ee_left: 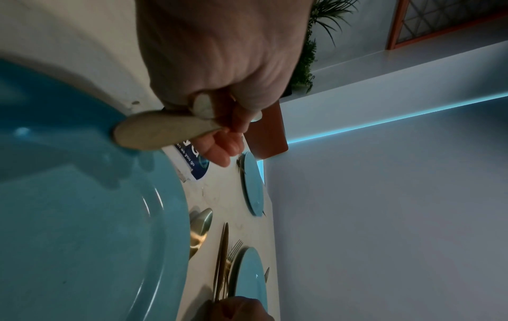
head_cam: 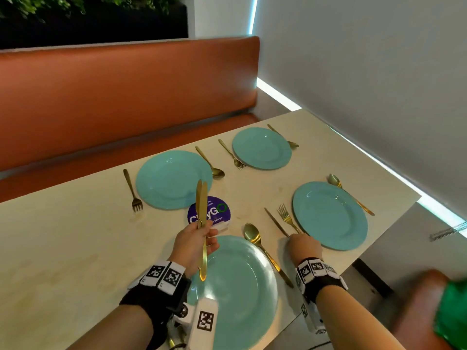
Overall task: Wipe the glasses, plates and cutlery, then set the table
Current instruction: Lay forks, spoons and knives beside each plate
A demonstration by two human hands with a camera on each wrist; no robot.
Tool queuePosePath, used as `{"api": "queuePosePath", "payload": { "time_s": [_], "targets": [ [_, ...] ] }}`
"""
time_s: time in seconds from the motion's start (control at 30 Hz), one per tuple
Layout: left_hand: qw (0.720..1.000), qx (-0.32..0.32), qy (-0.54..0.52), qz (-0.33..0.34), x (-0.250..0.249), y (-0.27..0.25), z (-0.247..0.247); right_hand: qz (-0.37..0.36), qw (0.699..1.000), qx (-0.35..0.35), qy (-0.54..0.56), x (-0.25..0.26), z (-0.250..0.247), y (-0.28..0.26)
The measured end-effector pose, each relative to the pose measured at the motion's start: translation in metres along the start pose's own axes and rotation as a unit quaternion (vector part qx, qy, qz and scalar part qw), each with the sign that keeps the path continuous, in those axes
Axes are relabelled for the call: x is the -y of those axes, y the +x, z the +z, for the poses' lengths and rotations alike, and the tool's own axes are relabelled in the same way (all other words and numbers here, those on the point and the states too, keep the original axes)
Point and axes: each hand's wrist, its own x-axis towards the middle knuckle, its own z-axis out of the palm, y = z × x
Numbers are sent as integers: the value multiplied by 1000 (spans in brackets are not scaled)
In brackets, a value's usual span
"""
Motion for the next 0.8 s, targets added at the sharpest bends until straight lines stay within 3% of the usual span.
{"api": "queuePosePath", "payload": {
  "time_s": [0.8],
  "targets": [
    [999, 2, 39, 7, 13, 0, 8, 47, 995, -10, 83, -13, 6, 6]
  ]
}}
